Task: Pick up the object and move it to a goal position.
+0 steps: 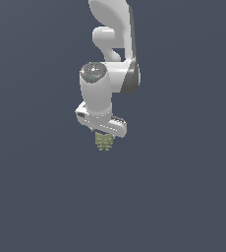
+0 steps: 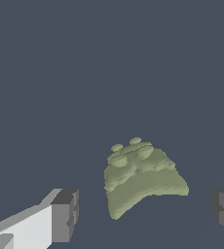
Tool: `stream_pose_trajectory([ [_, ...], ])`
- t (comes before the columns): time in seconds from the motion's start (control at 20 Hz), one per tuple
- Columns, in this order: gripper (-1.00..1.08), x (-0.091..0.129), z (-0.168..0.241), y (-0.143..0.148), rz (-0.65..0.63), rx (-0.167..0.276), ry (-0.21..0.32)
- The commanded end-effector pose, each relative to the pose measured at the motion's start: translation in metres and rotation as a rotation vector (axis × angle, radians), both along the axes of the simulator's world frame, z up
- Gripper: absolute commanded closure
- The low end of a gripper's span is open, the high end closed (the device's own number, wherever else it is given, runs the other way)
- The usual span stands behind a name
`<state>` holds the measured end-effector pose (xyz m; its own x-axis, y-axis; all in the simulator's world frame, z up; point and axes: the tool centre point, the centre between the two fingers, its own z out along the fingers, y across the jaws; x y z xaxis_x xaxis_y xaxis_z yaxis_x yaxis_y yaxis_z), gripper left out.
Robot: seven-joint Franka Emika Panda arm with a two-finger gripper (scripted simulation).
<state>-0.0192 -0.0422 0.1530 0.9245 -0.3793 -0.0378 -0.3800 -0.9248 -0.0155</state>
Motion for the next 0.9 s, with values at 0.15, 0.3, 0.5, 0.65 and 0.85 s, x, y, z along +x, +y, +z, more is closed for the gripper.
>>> stream_pose_trajectory([
  [0.15,-0.92,-0.002,-0.005,0.0,-0.149,-0.006,0.002],
  [0.3,-0.92,-0.003,-0.008,0.0,-0.23,-0.009,0.002],
  [0.5,-0.92,-0.005,-0.012,0.0,-0.339,-0.013,0.003],
  [0.65,-0.92,-0.006,-0.014,0.0,-0.42,-0.017,0.003],
  [0.85,-0.92,-0.008,-0.017,0.0,-0.529,-0.021,0.003],
])
